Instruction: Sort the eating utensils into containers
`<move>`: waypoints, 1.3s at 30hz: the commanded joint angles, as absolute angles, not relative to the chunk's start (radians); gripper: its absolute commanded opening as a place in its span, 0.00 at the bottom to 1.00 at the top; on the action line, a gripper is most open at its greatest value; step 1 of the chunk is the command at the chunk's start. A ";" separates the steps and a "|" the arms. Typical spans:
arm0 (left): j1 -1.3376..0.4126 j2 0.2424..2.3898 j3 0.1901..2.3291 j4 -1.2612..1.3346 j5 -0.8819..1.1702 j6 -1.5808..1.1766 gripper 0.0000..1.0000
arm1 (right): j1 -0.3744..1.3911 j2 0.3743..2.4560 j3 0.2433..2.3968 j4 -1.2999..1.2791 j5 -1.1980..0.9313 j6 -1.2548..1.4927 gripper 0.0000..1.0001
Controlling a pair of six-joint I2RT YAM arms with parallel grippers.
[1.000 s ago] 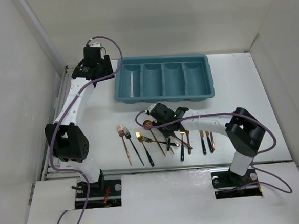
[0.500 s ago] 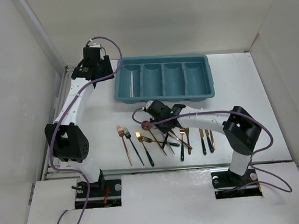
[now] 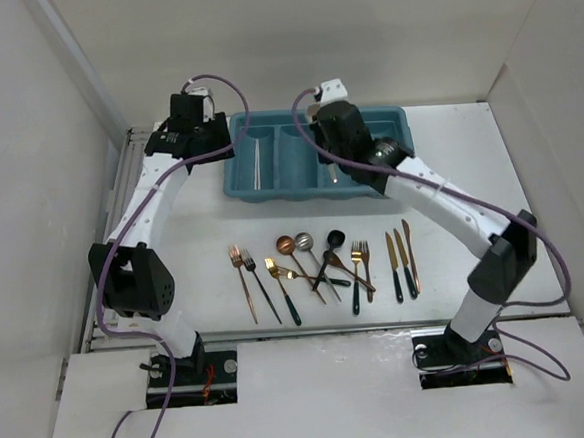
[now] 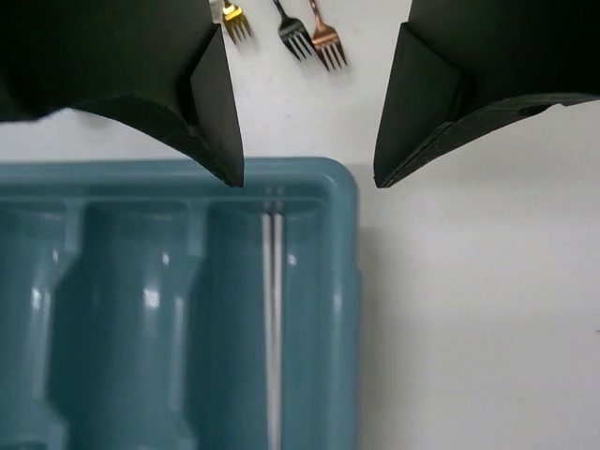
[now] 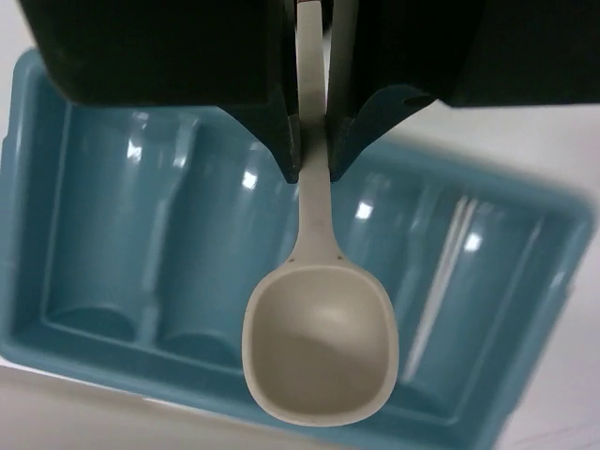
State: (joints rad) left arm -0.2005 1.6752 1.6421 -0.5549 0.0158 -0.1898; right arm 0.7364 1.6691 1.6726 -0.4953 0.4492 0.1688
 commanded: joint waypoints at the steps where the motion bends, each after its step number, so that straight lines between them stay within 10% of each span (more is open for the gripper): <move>1: -0.273 1.599 1.640 -0.617 0.072 -0.178 0.54 | 0.629 1.819 1.741 -0.448 0.470 0.216 0.00; 17: -0.604 1.609 1.308 -0.571 0.164 -0.202 0.56 | 0.537 2.135 1.942 -0.517 0.499 0.322 0.00; 19: -0.617 1.627 1.308 -0.571 0.173 -0.202 0.56 | 0.528 2.146 1.951 -0.552 0.508 0.322 0.11; 21: -0.638 1.638 1.299 -0.571 0.183 -0.212 0.56 | 0.528 2.160 1.951 -0.563 0.497 0.313 0.47; 24: -0.660 1.638 1.290 -0.571 0.213 -0.212 0.56 | 0.528 2.133 1.922 -0.577 0.485 0.313 0.74; 39: -0.880 1.652 1.285 -0.540 0.253 -0.215 0.41 | 0.652 1.493 1.458 -0.653 0.617 0.509 0.74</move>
State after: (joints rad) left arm -0.7940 1.6547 1.2293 -0.5606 0.2619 -0.2329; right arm 0.6598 1.6073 1.5291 -0.6247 0.6052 0.4271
